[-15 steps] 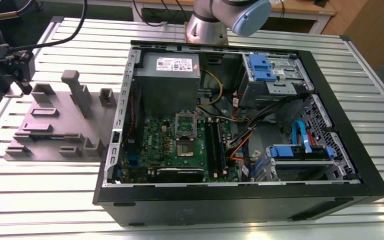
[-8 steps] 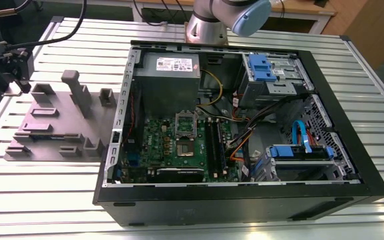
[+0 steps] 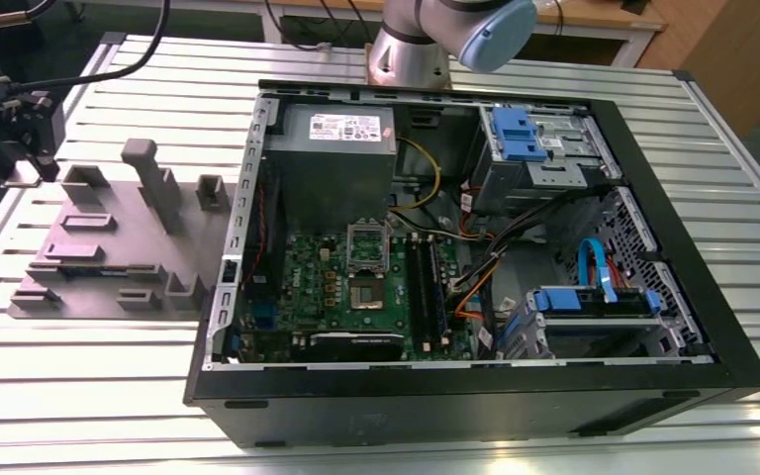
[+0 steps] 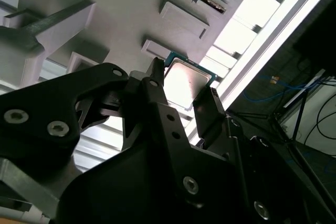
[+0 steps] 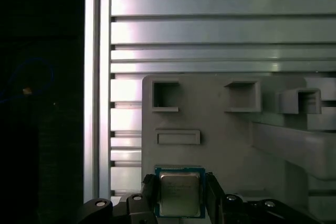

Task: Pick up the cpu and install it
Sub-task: 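Pick up the cpu and move it towards the insertion slot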

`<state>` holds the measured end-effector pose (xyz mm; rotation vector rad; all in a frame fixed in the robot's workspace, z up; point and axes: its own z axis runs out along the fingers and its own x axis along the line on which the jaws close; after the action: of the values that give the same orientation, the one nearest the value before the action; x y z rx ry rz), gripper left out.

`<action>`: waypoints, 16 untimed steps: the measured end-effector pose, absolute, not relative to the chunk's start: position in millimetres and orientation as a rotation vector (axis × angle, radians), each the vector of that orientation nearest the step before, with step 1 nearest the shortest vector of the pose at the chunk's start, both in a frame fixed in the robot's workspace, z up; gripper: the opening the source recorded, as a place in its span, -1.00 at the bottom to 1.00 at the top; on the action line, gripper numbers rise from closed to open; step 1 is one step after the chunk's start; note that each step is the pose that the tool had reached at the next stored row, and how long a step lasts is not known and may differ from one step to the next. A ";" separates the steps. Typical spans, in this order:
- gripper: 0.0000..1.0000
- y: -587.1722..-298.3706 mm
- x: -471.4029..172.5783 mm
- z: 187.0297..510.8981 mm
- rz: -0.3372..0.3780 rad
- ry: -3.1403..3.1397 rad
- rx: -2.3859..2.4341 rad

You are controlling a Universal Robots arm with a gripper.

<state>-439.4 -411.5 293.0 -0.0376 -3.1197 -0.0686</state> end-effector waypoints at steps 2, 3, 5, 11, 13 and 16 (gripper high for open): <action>-0.06 -411.5 -439.4 295.0 -0.069 -3.120 -0.038; -0.06 -411.5 -439.4 296.1 -0.069 -3.120 -0.038; -0.06 -411.5 -439.4 298.4 -0.069 -3.120 -0.038; -0.06 -411.5 -439.4 302.2 -0.069 -3.120 -0.038; -0.06 -411.5 -439.4 303.3 -0.069 -3.120 -0.038; -0.06 -411.5 -439.4 304.8 -0.069 -3.120 -0.038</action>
<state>-439.4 -411.5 304.8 -0.0376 -3.1197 -0.0686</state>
